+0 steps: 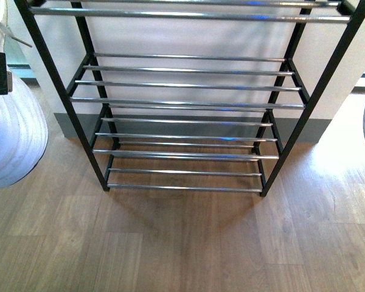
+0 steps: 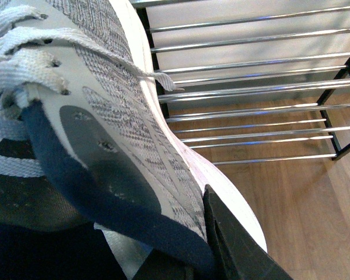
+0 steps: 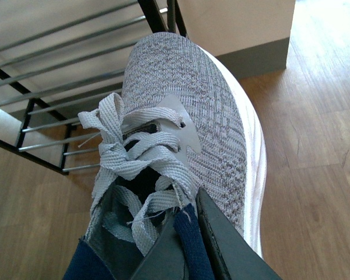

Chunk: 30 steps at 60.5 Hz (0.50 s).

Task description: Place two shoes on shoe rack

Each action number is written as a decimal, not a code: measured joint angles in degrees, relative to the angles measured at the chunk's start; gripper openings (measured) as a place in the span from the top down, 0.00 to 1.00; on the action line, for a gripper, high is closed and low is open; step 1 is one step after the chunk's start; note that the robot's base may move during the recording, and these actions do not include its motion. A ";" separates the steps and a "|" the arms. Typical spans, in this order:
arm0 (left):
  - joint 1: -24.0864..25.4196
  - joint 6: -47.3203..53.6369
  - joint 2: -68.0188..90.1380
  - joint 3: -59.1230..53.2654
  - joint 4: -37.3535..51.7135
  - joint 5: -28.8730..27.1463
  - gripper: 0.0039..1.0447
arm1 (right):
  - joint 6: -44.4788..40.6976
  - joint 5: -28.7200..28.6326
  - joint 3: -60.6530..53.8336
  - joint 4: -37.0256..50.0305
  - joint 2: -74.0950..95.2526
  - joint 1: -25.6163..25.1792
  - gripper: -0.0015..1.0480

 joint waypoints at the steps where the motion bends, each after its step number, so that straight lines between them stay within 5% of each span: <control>1: 0.00 0.00 0.00 0.00 0.00 -0.02 0.99 | 0.00 0.00 0.00 0.00 0.00 0.00 0.99; 30: 0.00 0.02 0.00 0.00 0.00 -0.04 0.99 | 0.00 0.02 0.00 0.00 0.00 -0.02 0.99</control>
